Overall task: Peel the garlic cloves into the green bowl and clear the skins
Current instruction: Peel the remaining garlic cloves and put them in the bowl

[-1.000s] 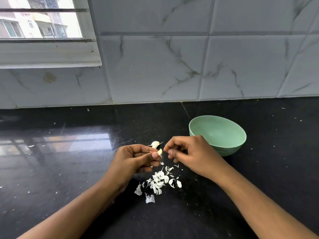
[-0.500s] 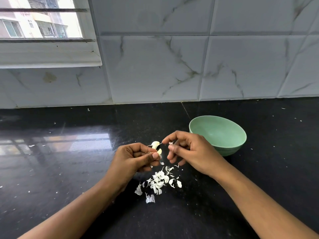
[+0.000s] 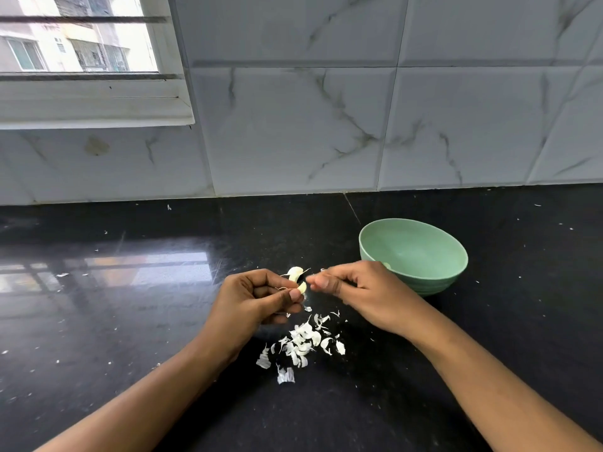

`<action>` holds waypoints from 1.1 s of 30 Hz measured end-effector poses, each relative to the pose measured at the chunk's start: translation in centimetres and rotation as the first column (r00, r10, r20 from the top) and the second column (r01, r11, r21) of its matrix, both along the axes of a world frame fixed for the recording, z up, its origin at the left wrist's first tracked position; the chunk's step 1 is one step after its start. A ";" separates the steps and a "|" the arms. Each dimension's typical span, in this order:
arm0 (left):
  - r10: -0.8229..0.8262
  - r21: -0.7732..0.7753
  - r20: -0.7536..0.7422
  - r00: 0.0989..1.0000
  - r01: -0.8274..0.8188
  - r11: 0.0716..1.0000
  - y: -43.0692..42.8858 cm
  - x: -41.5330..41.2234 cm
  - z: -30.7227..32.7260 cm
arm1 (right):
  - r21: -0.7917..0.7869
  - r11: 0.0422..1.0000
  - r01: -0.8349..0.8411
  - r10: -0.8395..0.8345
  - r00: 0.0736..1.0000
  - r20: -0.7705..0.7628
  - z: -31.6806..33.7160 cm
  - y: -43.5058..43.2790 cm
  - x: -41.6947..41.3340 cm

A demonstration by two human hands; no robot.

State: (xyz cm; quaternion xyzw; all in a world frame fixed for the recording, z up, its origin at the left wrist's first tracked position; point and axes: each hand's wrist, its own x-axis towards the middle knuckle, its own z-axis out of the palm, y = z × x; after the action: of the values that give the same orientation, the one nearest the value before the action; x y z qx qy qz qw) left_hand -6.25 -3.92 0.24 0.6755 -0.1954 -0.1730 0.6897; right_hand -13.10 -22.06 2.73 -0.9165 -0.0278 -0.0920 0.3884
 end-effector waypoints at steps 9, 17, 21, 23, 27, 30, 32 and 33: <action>-0.001 -0.002 0.011 1.000 0.001 1.000 0.0 0.1 -0.1 | 0.107 0.994 -0.004 0.003 1.000 0.002 0.2 -0.5 -0.1; 0.029 0.041 0.136 0.990 -0.035 0.999 0.0 0.0 -0.3 | 0.257 0.966 0.040 -0.035 0.999 -0.027 -0.2 0.5 0.0; 0.057 0.079 0.298 0.953 -0.084 0.993 -0.2 0.0 -0.7 | 0.354 0.932 0.078 -0.078 0.997 -0.015 -0.7 1.1 0.2; 0.068 0.090 0.349 0.935 -0.105 0.990 -0.2 0.0 -0.7 | 0.374 0.924 0.080 -0.079 0.997 -0.018 -0.7 1.3 0.2; 0.066 0.116 0.414 0.908 -0.124 0.985 0.0 -0.4 -0.6 | 0.346 0.934 0.090 -0.087 0.996 -0.024 -0.9 1.5 0.3; 0.078 0.141 0.492 0.867 -0.168 0.976 0.1 -0.8 -0.5 | 0.319 0.940 0.118 -0.121 0.993 -0.011 -1.2 1.8 0.4; 0.083 0.146 0.549 0.831 -0.193 0.970 0.1 -1.0 -0.3 | 0.295 0.944 0.145 -0.155 0.988 0.011 -1.5 2.0 0.5; 0.085 0.145 0.571 0.817 -0.201 0.969 0.1 -1.1 -0.3 | 0.274 0.948 0.160 -0.173 0.985 0.024 -1.6 2.1 0.5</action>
State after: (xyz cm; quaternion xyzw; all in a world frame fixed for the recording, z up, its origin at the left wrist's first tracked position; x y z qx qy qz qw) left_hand -7.35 -3.84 -0.08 0.7744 -0.3191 0.0666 0.5423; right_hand -12.57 -19.94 1.17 -0.8513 0.0531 -0.1493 0.5002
